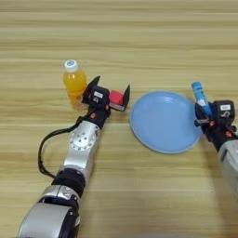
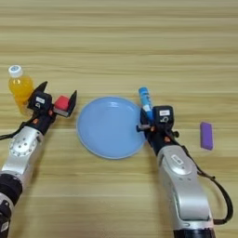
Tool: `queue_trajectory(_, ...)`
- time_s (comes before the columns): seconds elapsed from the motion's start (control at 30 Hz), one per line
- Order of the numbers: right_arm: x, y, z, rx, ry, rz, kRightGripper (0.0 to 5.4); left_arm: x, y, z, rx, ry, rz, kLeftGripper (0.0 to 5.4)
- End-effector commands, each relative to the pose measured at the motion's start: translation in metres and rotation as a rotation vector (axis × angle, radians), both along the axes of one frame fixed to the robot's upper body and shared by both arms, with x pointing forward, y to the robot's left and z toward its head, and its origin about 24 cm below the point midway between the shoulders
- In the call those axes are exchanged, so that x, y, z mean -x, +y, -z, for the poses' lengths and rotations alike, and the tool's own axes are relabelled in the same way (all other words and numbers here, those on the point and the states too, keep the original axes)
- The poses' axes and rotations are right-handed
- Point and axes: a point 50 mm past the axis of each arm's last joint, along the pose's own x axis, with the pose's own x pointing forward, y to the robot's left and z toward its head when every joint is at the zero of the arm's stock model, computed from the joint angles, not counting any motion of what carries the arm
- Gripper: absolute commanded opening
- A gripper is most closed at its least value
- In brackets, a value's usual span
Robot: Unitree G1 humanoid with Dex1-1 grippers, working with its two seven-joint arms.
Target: Move the objects on the table
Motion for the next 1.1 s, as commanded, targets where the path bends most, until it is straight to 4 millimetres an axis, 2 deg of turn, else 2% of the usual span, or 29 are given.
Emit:
queue_trajectory(0.03, -0.001, 0.013, 0.003, -0.002, 0.027, -0.049, 1.41, 0.000, -0.001, 0.000, -0.007, -0.005, -0.001, 5.40)
queue_trajectory(0.4, 0.000, 0.034, 0.016, -0.034, 0.092, -0.117, 1.41, 0.000, -0.002, 0.000, -0.007, -0.002, -0.002, 5.40)
queue_trajectory(0.83, -0.016, 0.041, 0.023, -0.035, 0.087, -0.119, 1.41, 0.000, -0.001, 0.001, -0.009, 0.001, -0.004, 5.40)
queue_trajectory(0.9, -0.017, 0.042, 0.024, -0.035, 0.085, -0.123, 1.78, 0.000, -0.001, 0.001, -0.009, 0.001, -0.005, 5.40)
queue_trajectory(1.1, -0.018, 0.046, 0.022, 0.001, 0.037, -0.152, 2.42, 0.000, -0.001, 0.001, -0.010, 0.003, -0.004, 5.40)
